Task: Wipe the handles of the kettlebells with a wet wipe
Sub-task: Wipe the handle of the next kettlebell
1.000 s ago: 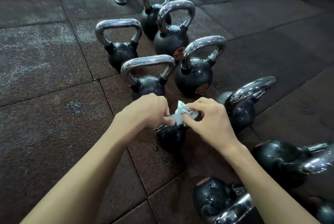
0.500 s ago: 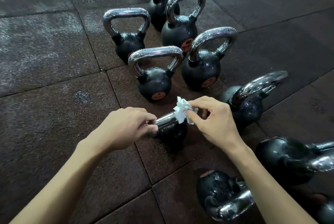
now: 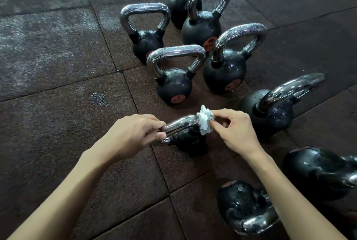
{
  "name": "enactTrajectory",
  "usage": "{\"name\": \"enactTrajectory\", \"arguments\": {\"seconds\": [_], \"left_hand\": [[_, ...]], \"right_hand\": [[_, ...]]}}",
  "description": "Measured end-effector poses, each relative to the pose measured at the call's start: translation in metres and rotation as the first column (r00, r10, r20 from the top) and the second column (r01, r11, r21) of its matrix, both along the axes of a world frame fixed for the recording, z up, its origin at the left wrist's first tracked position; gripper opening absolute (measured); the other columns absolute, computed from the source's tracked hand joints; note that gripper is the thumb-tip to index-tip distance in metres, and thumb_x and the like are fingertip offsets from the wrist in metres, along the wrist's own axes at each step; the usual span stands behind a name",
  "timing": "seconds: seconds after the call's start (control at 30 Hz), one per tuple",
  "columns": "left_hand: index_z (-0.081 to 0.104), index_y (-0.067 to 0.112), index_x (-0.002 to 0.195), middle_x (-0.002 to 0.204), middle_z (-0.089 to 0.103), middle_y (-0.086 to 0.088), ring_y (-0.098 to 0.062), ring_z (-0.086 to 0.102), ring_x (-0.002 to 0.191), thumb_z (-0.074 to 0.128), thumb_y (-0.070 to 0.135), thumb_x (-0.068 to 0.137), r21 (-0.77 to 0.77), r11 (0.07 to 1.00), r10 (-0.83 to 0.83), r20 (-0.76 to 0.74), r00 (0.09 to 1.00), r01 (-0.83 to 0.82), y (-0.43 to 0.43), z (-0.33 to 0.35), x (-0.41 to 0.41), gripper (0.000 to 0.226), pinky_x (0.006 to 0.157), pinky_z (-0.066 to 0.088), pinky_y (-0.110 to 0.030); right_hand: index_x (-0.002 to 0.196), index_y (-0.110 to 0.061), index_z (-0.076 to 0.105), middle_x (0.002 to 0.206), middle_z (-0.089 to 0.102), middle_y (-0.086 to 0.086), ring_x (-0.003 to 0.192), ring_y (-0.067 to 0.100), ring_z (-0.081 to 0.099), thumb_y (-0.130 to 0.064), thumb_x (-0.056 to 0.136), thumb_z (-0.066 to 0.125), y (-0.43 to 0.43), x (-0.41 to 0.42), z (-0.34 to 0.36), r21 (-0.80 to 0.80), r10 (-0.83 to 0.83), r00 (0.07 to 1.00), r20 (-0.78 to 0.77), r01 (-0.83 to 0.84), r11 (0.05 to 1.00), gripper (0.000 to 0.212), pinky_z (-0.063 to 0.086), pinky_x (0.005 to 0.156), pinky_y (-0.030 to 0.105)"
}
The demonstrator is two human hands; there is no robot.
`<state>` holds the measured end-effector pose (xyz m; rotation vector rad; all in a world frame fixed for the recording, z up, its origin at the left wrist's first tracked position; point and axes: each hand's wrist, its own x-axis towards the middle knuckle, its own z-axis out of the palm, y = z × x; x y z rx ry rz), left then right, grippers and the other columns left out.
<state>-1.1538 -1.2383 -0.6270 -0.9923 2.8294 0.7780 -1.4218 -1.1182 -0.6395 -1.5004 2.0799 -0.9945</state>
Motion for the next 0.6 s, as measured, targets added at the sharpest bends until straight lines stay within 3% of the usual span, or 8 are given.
{"name": "enactTrajectory", "arguments": {"seconds": [0.1, 0.17, 0.27, 0.37, 0.43, 0.5, 0.6], "left_hand": [[0.063, 0.046, 0.116, 0.119, 0.061, 0.026, -0.002, 0.059, 0.107, 0.047, 0.058, 0.102, -0.014, 1.0, -0.006, 0.015, 1.0, 0.006, 0.0, -0.001, 0.001, 0.025, 0.085, 0.054, -0.038], [0.062, 0.045, 0.114, 0.117, 0.061, 0.025, -0.003, 0.059, 0.105, 0.045, 0.058, 0.102, -0.022, 1.0, -0.01, 0.016, 1.0, 0.011, 0.0, -0.001, -0.001, 0.025, 0.084, 0.054, -0.038], [0.062, 0.043, 0.112, 0.114, 0.062, 0.021, -0.004, 0.059, 0.103, 0.045, 0.059, 0.102, -0.042, 0.999, -0.004, 0.01, 1.0, 0.005, -0.001, 0.001, -0.008, 0.026, 0.083, 0.054, -0.039], [0.062, 0.04, 0.108, 0.111, 0.062, 0.018, -0.009, 0.061, 0.104, 0.044, 0.059, 0.101, -0.077, 0.997, 0.0, 0.02, 1.0, 0.001, 0.0, 0.007, -0.023, 0.027, 0.082, 0.054, -0.038], [0.063, 0.037, 0.104, 0.108, 0.062, 0.016, -0.014, 0.062, 0.105, 0.043, 0.06, 0.101, -0.106, 0.994, -0.007, 0.036, 0.999, 0.011, 0.001, 0.014, -0.039, 0.03, 0.081, 0.054, -0.038], [0.064, 0.035, 0.104, 0.106, 0.062, 0.012, -0.02, 0.063, 0.105, 0.044, 0.061, 0.101, -0.146, 0.989, -0.007, 0.053, 0.999, 0.015, 0.0, 0.02, -0.063, 0.033, 0.078, 0.051, -0.037], [0.069, 0.034, 0.107, 0.109, 0.065, 0.008, -0.027, 0.065, 0.105, 0.046, 0.064, 0.1, -0.212, 0.976, -0.028, 0.089, 0.996, 0.046, 0.004, 0.029, -0.102, 0.039, 0.073, 0.044, -0.035]], "right_hand": [[0.103, -0.027, 0.082, 0.074, 0.067, -0.039, 0.058, 0.004, 0.055, -0.009, 0.086, 0.079, -0.001, -0.002, -0.001, 0.054, 0.014, 1.0, -0.019, -0.013, 0.998, 0.026, 0.039, 0.056, 0.012], [0.104, -0.026, 0.083, 0.076, 0.068, -0.038, 0.061, -0.003, 0.059, -0.01, 0.088, 0.077, -0.002, -0.001, 0.004, 0.022, -0.013, 0.999, 0.041, 0.012, 1.0, 0.023, 0.041, 0.059, 0.009], [0.106, -0.028, 0.082, 0.081, 0.074, -0.028, 0.058, -0.002, 0.051, -0.012, 0.089, 0.076, 0.0, -0.001, 0.004, -0.008, -0.044, 0.996, 0.072, 0.044, 0.999, 0.024, 0.04, 0.058, 0.013], [0.101, -0.028, 0.083, 0.069, 0.07, -0.026, 0.05, 0.004, 0.042, -0.013, 0.088, 0.076, 0.001, -0.009, -0.001, 0.114, -0.024, 0.999, -0.029, 0.027, 0.993, 0.021, 0.036, 0.052, 0.015], [0.098, -0.024, 0.084, 0.062, 0.065, -0.029, 0.048, 0.003, 0.045, -0.013, 0.086, 0.076, 0.003, -0.019, 0.005, 0.155, -0.039, 0.994, -0.101, 0.054, 0.986, 0.018, 0.037, 0.051, 0.013], [0.096, -0.024, 0.084, 0.057, 0.062, -0.033, 0.049, -0.001, 0.05, -0.016, 0.086, 0.078, 0.008, -0.031, 0.02, 0.105, -0.147, 0.98, -0.132, 0.161, 0.981, 0.014, 0.038, 0.053, 0.01], [0.091, -0.036, 0.082, 0.064, 0.07, -0.02, 0.054, 0.001, 0.049, -0.023, 0.086, 0.08, 0.022, -0.044, 0.039, -0.013, -0.268, 0.963, -0.018, 0.267, 0.964, 0.013, 0.042, 0.058, 0.018]]}}
